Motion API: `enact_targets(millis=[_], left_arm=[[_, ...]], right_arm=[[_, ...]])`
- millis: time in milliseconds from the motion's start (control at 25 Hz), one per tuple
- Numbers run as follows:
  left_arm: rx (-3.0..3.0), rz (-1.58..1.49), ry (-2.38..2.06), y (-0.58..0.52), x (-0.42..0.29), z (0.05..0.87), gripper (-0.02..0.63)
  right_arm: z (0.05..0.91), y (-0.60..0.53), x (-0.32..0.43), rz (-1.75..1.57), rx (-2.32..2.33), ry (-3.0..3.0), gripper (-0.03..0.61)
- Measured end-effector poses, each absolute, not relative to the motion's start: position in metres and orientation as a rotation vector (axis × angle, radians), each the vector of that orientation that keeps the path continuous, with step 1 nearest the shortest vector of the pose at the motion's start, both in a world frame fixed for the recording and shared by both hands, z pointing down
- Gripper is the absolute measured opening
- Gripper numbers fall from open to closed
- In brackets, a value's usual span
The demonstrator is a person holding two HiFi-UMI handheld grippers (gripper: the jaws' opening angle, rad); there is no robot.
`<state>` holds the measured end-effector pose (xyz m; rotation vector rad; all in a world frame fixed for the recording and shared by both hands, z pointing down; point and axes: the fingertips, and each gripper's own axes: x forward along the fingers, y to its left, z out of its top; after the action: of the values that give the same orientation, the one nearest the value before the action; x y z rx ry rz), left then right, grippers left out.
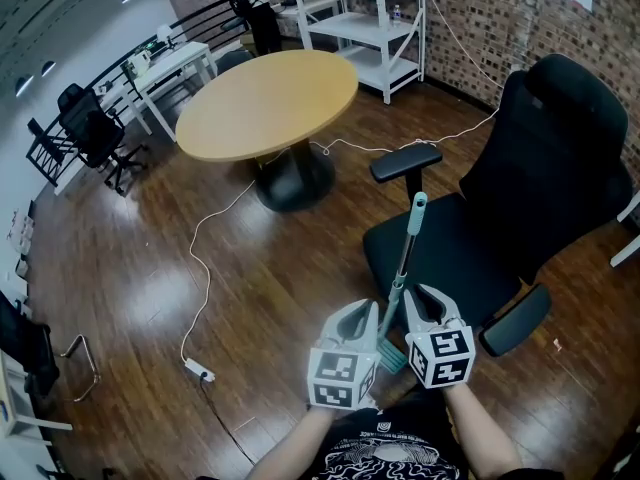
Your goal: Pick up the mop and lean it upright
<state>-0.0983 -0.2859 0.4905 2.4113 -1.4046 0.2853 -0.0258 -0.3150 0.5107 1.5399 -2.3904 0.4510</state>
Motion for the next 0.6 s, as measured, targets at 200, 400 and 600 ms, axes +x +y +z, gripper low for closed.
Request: enact_targets(millis=[200,400,600], left_arm=[[2.433,0.256,-1.416,-0.285,-0.097,0.477,0.0],[2.447,0.237,-1.422,-0.281,-0.096,0.468,0.0],[2.465,0.235,-1.424,-0.282,-0.092,0.464,0.0]], right_arm=[[0.473,-0.301,-0.042,0.401,1.533,-2.469,0.029],[0.45,-0.289,-0.048,0.376,1.542,-2.516,0.007],[0.447,-0.283,-0.05,0.356,1.524,-2.529,0.0]])
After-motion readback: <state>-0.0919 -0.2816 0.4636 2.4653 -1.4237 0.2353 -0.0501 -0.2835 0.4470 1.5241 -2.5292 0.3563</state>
